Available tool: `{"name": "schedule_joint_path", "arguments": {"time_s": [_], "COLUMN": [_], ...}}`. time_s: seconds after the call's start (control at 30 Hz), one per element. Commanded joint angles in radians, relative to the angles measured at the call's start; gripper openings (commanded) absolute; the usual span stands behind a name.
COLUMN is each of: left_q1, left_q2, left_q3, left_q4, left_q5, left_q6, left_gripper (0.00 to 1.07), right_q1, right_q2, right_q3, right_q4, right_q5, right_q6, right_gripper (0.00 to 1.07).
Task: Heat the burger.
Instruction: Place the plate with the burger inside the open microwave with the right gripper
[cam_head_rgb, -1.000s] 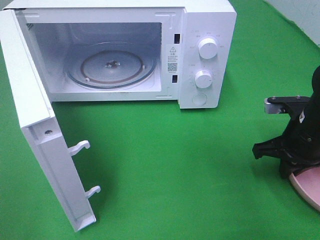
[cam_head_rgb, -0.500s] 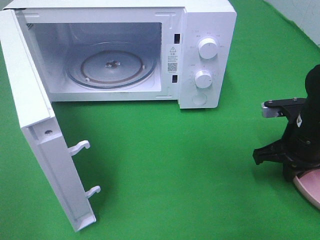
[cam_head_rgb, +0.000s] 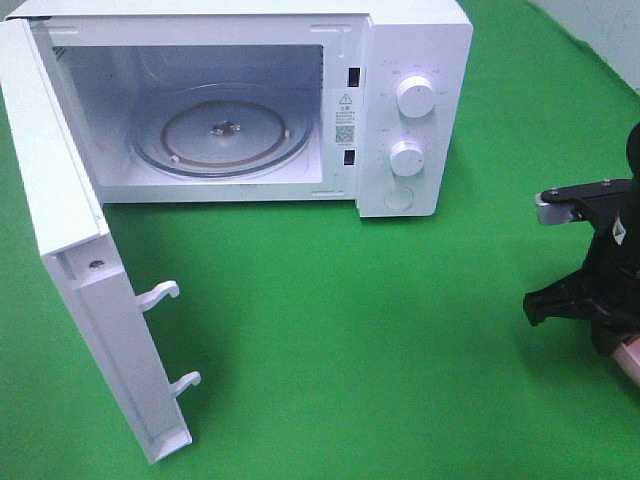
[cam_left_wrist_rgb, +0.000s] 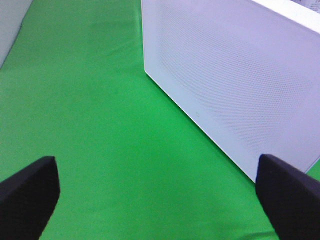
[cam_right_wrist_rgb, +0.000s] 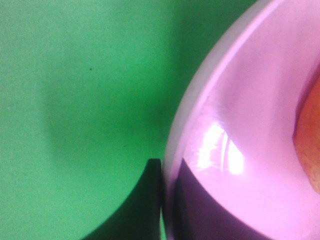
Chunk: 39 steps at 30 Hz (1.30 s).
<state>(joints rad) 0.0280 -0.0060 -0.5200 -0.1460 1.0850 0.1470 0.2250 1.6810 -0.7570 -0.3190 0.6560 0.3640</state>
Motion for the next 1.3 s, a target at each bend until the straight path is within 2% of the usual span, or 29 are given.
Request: {"name": "schedule_joint_path", "arguments": {"time_s": [0.03,0.57,0.83,1.3], "left_q1": [0.0,0.0,0.0,0.0], "left_q2": [-0.016,-0.016,-0.016,-0.016], "left_q3": [0.003,0.003,0.003,0.003], "left_q4": [-0.001,-0.001,-0.001,-0.001], "left_q5": [-0.012,-0.012,-0.012,-0.012], "left_q6": [-0.003,-0.003,-0.003,-0.003], "left_gripper": [1.0,1.0,1.0,1.0], "right_q1": [0.002,0.006,0.097,0.164], "right_q2": [-0.024,-0.115,-0.115,-0.115], "right_q3": [0.002,0.015,0.015,0.015], "right_q4": [-0.037,-0.093,-0.223,-0.299], "right_q5": [0.02,0.074,0.122,0.222], "right_q6": [0.004,0.051,0.167,0.214], "right_gripper": [0.0,0.0,0.0,0.0]}}
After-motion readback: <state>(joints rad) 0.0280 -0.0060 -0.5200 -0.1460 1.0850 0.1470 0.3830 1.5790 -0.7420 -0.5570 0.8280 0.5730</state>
